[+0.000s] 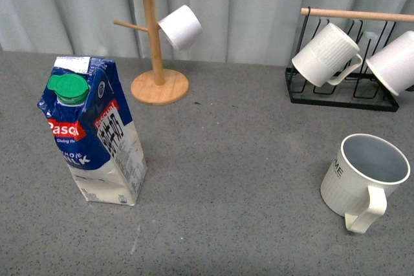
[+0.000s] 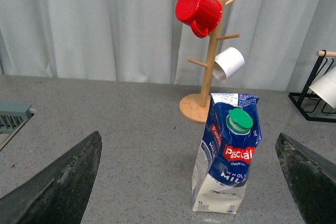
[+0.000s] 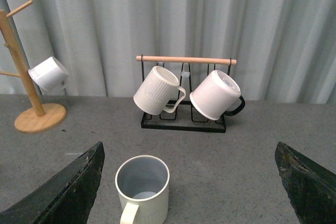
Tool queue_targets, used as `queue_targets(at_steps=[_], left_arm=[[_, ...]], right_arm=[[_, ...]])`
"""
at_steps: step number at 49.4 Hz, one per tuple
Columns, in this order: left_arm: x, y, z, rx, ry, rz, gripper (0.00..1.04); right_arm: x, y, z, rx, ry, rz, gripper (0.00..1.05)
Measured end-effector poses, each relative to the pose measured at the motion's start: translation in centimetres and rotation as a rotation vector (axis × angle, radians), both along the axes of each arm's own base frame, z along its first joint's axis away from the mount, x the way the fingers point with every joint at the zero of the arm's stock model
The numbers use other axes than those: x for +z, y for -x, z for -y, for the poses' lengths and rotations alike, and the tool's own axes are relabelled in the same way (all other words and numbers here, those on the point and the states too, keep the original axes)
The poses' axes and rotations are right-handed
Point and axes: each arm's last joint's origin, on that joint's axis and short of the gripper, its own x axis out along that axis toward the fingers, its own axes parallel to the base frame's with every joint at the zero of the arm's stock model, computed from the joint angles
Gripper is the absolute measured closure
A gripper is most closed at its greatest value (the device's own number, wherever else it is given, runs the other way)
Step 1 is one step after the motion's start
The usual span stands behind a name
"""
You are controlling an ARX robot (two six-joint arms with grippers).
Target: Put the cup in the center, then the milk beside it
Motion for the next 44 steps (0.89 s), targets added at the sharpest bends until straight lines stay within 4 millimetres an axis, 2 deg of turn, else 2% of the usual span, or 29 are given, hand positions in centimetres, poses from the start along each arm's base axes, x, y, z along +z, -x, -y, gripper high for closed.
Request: queue_targets(at_steps=[42,44], left_arm=[[0.00,0.00,0.00,0.000,0.000,0.000,0.07],[0.00,0.00,0.00,0.000,0.000,0.000,0.07]], right_arm=[[0.00,0.00,0.00,0.000,0.000,0.000,0.09],[-0.07,-0.07,0.02,-0.052,0.026,-0.011,0.09]])
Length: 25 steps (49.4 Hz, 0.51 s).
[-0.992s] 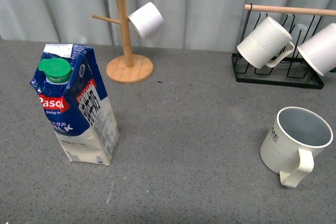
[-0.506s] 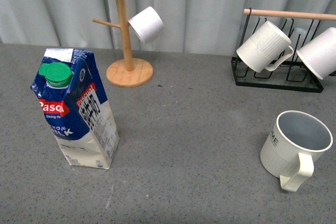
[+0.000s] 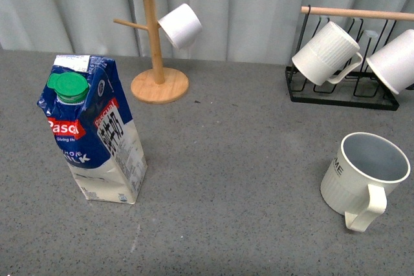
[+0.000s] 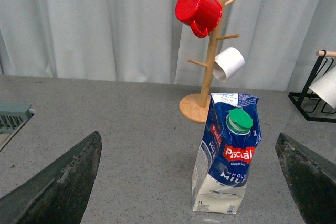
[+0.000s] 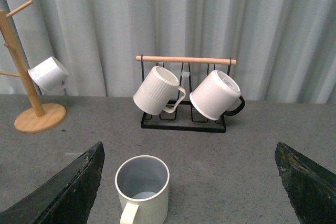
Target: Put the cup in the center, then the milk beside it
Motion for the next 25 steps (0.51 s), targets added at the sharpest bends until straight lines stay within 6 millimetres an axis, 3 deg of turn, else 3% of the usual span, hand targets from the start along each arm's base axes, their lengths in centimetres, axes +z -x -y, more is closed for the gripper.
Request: queue_targets(at_steps=[4,11,25], left_arm=[[0.0,0.0,0.0,0.000,0.000,0.000,0.07],[0.0,0.0,0.0,0.000,0.000,0.000,0.07],[0.0,0.0,0.0,0.000,0.000,0.000,0.07]], right_arm=[[-0.1,-0.6,0.0,-0.111,0.094,-0.058,0.09],[0.1,-3.0,0.2,-0.052,0.110,-0.187,0.09],[-0.4,-11.4,0.9,0.094,-0.040,-0.520,0.09]])
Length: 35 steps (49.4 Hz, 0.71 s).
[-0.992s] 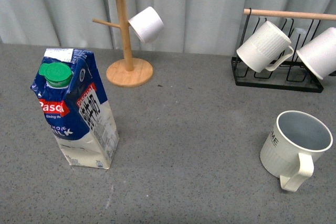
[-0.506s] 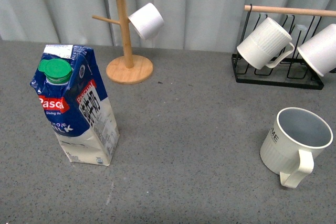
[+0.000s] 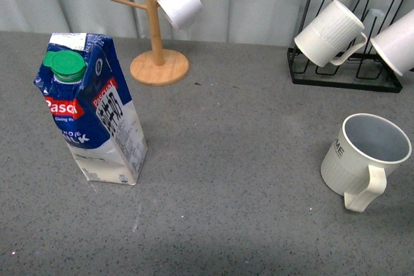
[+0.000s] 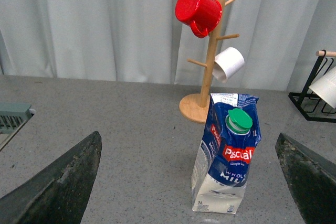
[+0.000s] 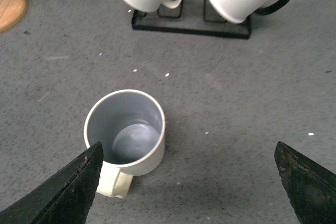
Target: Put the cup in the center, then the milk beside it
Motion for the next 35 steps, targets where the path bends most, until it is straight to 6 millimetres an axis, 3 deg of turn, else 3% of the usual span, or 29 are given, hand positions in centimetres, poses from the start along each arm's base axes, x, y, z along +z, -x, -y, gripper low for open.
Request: queue_targets(at_steps=[13,19,35], left_arm=[[0.0,0.0,0.0,0.000,0.000,0.000,0.07],[0.0,0.0,0.0,0.000,0.000,0.000,0.07],[0.0,0.0,0.0,0.000,0.000,0.000,0.07]], right_arm=[[-0.9,-5.2,0.0,0.005,-0.037,-0.197,0.09],[-2.3,-7.4,-0.2,-0.004,-0.027,-0.315,0.09],[-4.3,-10.1,-1.0,-0.035,-0.048,-0.428,0.09]])
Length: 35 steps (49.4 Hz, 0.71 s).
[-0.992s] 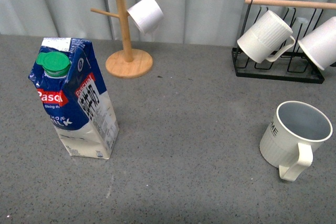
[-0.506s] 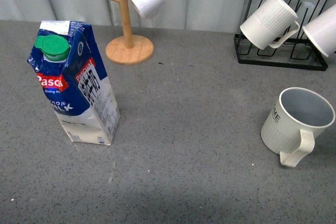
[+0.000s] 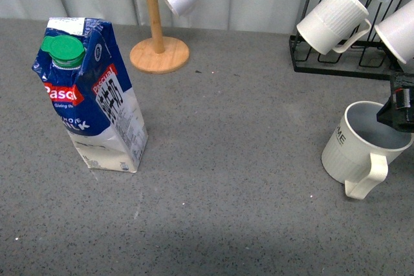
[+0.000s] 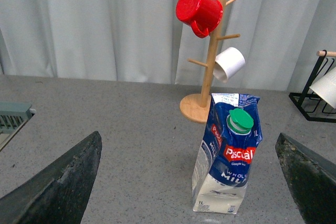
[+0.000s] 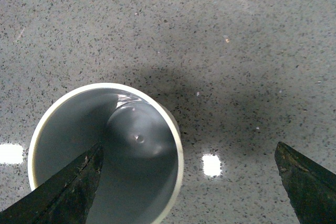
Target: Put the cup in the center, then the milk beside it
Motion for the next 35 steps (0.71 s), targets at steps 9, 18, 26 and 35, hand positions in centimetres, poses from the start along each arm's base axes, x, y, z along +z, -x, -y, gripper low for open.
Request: queue_targets(at_steps=[9,18,26,35], left_arm=[[0.0,0.0,0.0,0.000,0.000,0.000,0.07],[0.0,0.0,0.0,0.000,0.000,0.000,0.07],[0.0,0.0,0.0,0.000,0.000,0.000,0.07],[0.0,0.0,0.0,0.000,0.000,0.000,0.07]], right_arm=[[-1.2,-1.2,-0.3,-0.017,-0.013,-0.054,0.09],[-0.8,-1.9,-0.4,-0.030,-0.014,-0.064,0.22],[-0.8,-1.9,-0.4,-0.033,-0.007,-0.082,0.45],[-1.0,-1.7,-0.4,-0.037,0.000,-0.108,0.68]])
